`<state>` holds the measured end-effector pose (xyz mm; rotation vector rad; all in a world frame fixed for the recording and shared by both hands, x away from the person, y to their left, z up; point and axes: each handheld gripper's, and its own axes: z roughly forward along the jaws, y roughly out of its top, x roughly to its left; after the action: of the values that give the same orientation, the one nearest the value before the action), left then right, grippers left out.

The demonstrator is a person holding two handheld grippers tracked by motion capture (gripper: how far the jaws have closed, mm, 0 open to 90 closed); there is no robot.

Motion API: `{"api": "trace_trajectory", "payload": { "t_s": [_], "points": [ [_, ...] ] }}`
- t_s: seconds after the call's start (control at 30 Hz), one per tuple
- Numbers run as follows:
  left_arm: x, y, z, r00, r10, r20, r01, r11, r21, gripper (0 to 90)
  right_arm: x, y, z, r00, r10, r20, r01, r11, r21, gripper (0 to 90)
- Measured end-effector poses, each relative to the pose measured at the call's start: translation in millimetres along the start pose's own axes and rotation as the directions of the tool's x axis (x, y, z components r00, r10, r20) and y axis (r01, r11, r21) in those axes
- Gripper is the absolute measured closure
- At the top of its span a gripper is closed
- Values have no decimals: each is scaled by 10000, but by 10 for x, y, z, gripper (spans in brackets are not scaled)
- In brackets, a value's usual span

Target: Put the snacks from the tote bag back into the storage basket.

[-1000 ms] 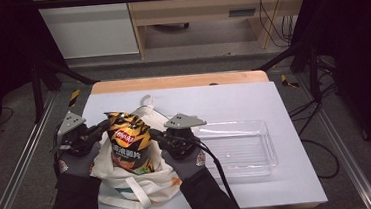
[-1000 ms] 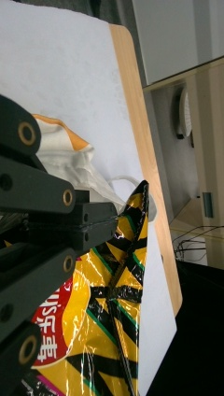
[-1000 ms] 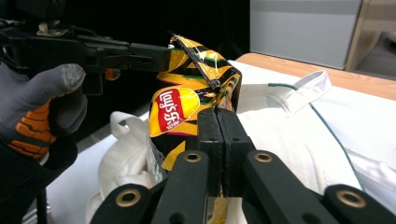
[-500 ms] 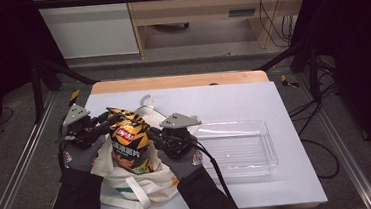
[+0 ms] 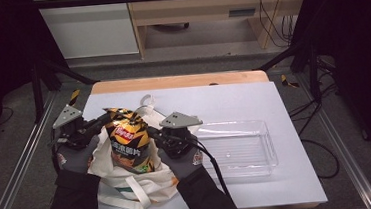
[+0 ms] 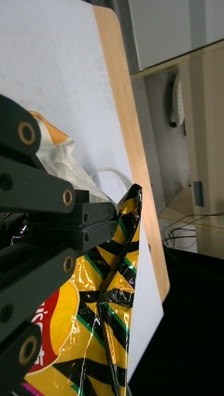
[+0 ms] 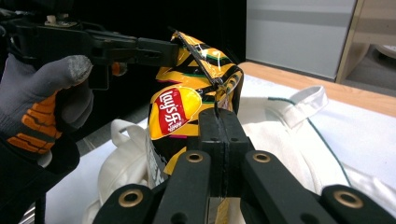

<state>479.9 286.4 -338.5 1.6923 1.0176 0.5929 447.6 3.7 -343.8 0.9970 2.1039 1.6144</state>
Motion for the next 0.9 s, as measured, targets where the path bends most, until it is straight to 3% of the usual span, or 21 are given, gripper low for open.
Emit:
{"api": "trace_trajectory", "payload": {
  "t_s": [0.27, 0.53, 0.9],
  "points": [
    [-102, 146, -241, 9999, -3, 144, 14, 9973, -736, 900, 23, 177, -168, 9997, -227, -103, 221, 9982, -554, 900],
    [-258, 270, -453, 9991, 139, 403, -75, 9880, -1540, 900, -26, 367, -350, 9994, -314, -144, 299, 9952, -929, 900],
    [-428, 331, -557, 9981, 373, 486, -270, 9798, -1981, 900, -95, 528, -523, 9979, -626, -177, 602, 9919, -1118, 900]
  ]
}}
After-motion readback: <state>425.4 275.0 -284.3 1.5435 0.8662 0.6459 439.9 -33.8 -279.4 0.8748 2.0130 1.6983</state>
